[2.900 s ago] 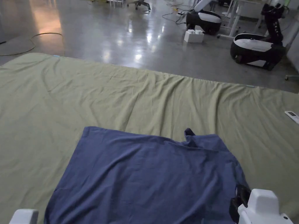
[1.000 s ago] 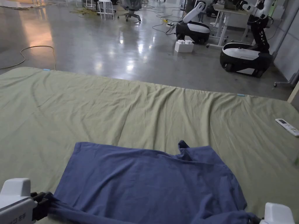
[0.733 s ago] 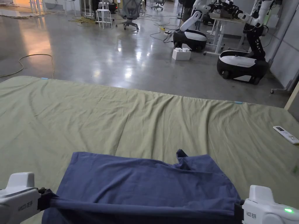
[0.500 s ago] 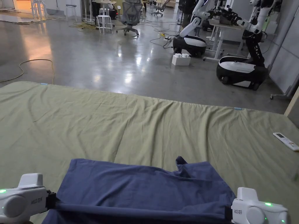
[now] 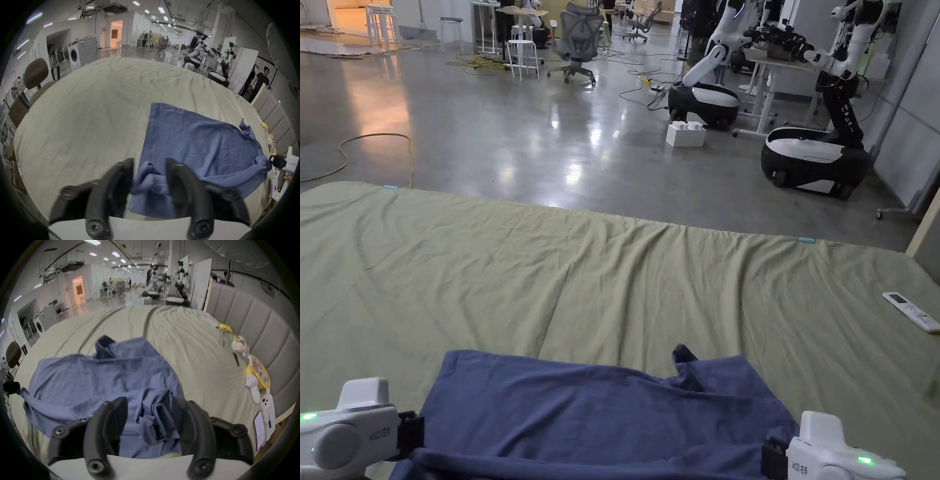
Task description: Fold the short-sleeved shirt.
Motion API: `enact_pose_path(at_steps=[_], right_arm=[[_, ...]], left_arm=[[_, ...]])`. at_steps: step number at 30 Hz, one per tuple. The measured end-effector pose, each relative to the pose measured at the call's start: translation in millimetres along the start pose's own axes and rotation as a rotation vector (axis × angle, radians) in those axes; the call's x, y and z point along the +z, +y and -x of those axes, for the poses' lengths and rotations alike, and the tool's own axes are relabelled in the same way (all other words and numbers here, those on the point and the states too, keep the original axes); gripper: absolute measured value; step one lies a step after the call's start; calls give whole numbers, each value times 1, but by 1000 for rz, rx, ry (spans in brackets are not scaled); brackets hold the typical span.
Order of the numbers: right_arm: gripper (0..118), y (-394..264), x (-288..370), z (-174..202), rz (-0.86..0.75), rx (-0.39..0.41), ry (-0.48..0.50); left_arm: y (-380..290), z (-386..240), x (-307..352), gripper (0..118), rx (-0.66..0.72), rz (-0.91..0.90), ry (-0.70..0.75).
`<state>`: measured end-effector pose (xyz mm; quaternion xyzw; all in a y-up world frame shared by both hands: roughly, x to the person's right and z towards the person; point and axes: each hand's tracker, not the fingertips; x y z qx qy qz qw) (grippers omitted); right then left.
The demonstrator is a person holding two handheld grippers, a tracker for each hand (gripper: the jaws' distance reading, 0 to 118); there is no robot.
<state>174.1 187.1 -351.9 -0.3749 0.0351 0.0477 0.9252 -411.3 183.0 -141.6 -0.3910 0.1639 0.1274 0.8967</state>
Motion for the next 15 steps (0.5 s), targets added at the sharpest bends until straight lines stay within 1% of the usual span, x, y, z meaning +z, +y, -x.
enact_pose_path(at_steps=[3,4,7,11,14,15], right_arm=[[65,7,25,6,-115,3,13],[66,9,36,9,-167,11,18],[71,12,66,21,-307,21,28],[72,7,107,40,-495,23,26],[71,0,137,54,-608,18,22],[69,-2,145,58,-649,21,20]], left_arm=[[1,1,12,68,-26,-93,-49],[2,-1,17,67,-42,-138,-72],[0,-9,39,67,-82,-256,-79],[-12,-23,70,67,-115,-426,-86],[-26,-33,88,62,-135,-530,-79],[-29,-35,94,54,-151,-551,-84]])
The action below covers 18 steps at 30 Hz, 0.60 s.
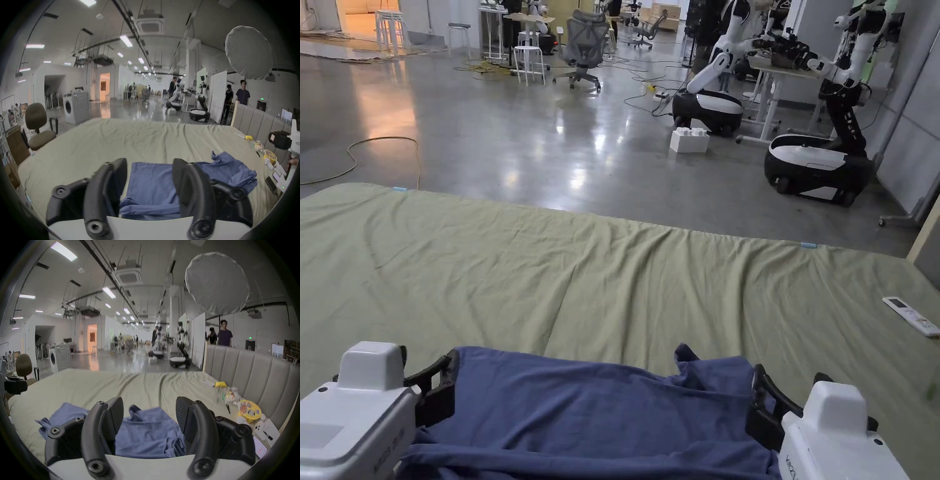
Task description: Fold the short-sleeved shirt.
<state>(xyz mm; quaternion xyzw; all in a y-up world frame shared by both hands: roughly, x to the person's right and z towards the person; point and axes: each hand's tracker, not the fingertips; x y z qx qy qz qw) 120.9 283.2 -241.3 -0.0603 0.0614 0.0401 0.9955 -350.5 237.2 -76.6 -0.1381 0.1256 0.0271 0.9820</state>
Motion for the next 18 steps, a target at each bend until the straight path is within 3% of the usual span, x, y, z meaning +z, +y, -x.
enact_pose_path(at_steps=[2,4,8,10,14,18], right_arm=[[44,7,14,7,-70,22,11],[12,11,23,12,-74,25,-17],[5,16,38,14,-126,9,-9],[3,19,42,18,-158,61,-24],[3,19,45,20,-146,76,-24],[3,11,46,15,-113,67,-26]], left_arm=[[1,-7,10,18,-16,-27,-11],[1,-14,21,13,-34,-46,-5],[0,-22,38,4,-25,-108,-29],[2,-24,43,4,-44,-118,-26],[2,-23,47,4,-63,-94,-12],[-8,-4,44,4,-32,88,-8]])
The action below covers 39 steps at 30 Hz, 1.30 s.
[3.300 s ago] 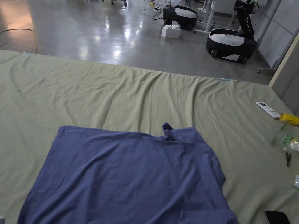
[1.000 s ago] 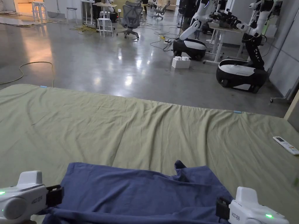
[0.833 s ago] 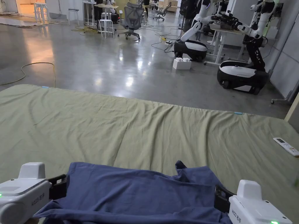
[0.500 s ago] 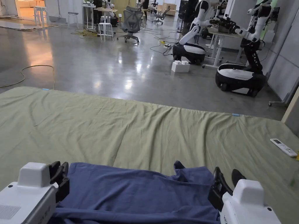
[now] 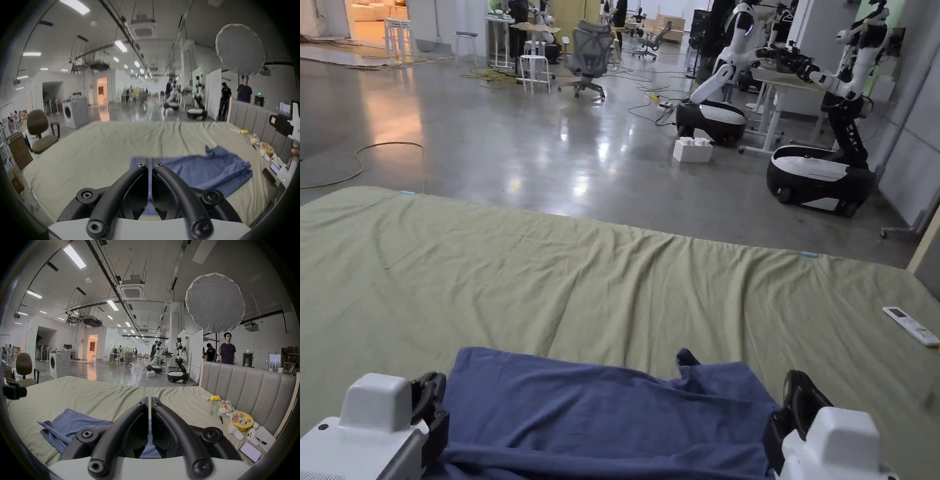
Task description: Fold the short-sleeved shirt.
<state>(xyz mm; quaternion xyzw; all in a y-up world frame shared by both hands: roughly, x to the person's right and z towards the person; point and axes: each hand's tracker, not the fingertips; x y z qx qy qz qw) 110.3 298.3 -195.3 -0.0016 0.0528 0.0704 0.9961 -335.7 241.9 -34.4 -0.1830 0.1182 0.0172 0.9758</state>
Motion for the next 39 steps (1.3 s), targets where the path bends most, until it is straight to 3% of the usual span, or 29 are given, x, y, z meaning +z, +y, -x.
enact_pose_path(at_steps=[9,11,13,14,15,25,30,32,34,39], right_arm=[[3,-34,-1,-9,118,-14,8],[3,-40,-2,-12,143,-18,7],[3,-45,-3,-13,165,-27,5],[3,-46,-2,-14,174,-25,3],[3,-48,-2,-14,183,-24,0],[3,-67,0,-22,260,-16,-9],[3,-78,-1,-24,292,-18,-12],[3,-82,-2,-24,306,-23,-10],[3,-85,-3,-25,317,-27,-10],[3,-90,-3,-38,345,-49,-28]], left_arm=[[-50,53,-51,6,77,464,31],[-52,56,-63,23,75,518,39],[-52,60,-77,63,78,539,35],[-55,61,-82,72,91,533,38],[-57,61,-87,72,105,532,35],[-64,47,-124,70,46,652,79],[-62,36,-124,51,-43,631,49],[-61,36,-126,35,-46,633,38],[-61,36,-128,12,-54,628,16],[-61,46,-119,7,8,606,-7]])
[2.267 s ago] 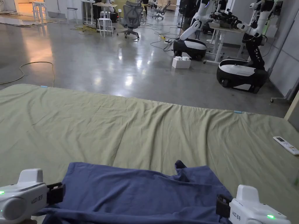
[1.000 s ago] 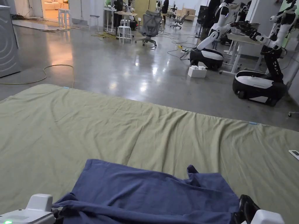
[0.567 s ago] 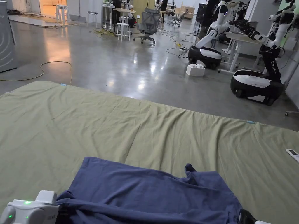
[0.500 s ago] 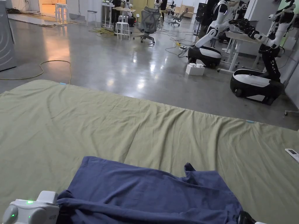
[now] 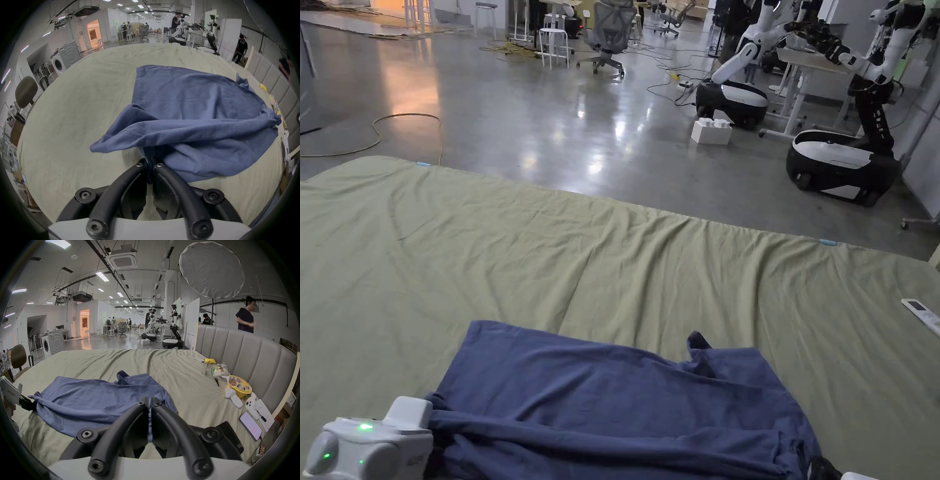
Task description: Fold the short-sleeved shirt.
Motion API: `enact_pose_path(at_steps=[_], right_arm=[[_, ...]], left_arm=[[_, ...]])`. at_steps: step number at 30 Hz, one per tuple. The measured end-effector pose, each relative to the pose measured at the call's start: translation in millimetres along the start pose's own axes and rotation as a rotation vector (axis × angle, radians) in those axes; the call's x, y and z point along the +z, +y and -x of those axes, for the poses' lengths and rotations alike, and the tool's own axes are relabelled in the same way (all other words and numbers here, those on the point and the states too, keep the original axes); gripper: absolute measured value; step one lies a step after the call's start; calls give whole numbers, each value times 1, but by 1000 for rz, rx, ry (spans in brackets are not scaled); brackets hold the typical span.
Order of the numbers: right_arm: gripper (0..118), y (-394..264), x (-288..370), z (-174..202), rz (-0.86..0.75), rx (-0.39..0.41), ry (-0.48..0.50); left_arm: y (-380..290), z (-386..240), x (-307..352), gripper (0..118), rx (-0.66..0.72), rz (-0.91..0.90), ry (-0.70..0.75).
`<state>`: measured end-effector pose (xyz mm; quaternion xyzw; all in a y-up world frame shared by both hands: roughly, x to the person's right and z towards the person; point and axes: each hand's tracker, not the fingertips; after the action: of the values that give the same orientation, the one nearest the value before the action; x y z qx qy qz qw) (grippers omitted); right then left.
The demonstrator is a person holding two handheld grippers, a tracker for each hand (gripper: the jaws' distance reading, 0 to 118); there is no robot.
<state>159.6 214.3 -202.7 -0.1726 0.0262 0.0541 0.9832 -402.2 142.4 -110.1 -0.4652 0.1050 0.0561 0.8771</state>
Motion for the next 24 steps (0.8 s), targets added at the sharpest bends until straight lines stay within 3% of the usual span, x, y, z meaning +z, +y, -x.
enact_pose_path(at_steps=[7,9,10,12,13,24], right_arm=[[6,-2,-24,-32,125,34,-15],[24,-6,-41,-41,238,37,-10],[47,-7,-49,-45,270,46,1],[78,-15,-69,-53,362,40,28],[83,-20,-79,-55,408,42,40],[80,-65,-153,-52,631,78,124]], left_arm=[[-14,15,20,6,62,-62,-43],[-17,18,23,6,65,-70,-44],[-18,19,25,6,65,-74,-44],[-20,20,25,6,64,-79,-47],[-20,21,25,6,63,-80,-48],[-19,10,34,6,67,-78,-46]])
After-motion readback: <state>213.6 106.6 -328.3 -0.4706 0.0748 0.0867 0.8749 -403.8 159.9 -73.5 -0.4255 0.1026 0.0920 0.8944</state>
